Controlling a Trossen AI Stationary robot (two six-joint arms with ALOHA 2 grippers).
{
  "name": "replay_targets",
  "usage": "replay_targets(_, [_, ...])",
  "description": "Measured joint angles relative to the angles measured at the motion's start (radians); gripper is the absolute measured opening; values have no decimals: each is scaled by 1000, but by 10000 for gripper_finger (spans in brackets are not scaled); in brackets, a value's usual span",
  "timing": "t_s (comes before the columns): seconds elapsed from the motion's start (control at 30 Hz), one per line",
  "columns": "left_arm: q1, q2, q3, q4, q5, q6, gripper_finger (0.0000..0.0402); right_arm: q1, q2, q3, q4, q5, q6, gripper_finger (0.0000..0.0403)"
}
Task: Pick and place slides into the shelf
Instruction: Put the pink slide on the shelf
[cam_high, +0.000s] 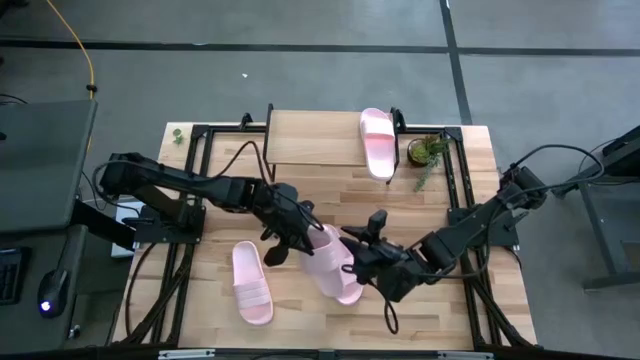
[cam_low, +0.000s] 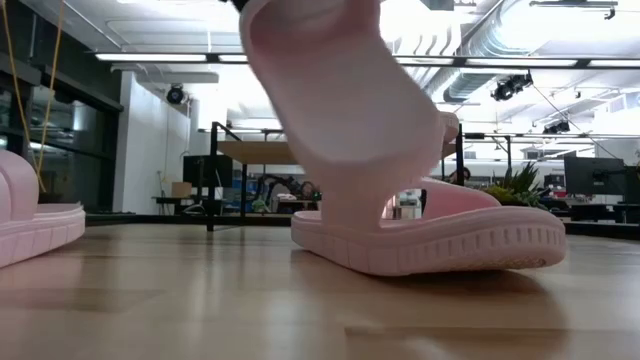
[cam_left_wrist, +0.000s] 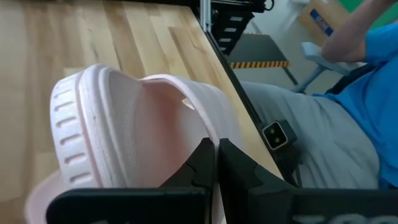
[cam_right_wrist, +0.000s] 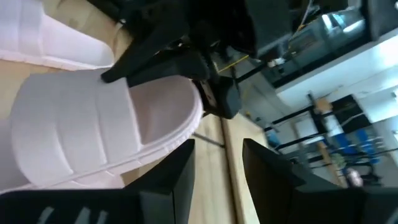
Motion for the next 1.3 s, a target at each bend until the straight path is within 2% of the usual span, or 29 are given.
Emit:
replay_targets(0.23, [0,0,174,-192,-55,51,0,57,0,0,57,133,-104,124])
replay_targets(0.43, [0,-1,297,-257,-58,60,0,79,16,1,116,182,-203,124])
replay_targets(0.57, [0,-1,361,-298,-90,62,0,85,49,1,195,226,-329,124])
replay_targets(0.8, [36,-2,400,-376,-128,59,0,125,87,1,440,350,-570,124])
replay_targets(1.0, [121,-2,400,-382,-101,50,0,157,89,1,479,362,-629,125])
replay_targets(1.1, [165,-2,400,-367,-51,38,0,158,89,1,478,362,-631,138])
replay_targets(1.2, [202,-2,400,-356,16,22,0,155,89,1,476,362,-626,169])
replay_targets(1.3, [210,-2,400,-337,39,4,0,146,89,1,476,363,-622,205])
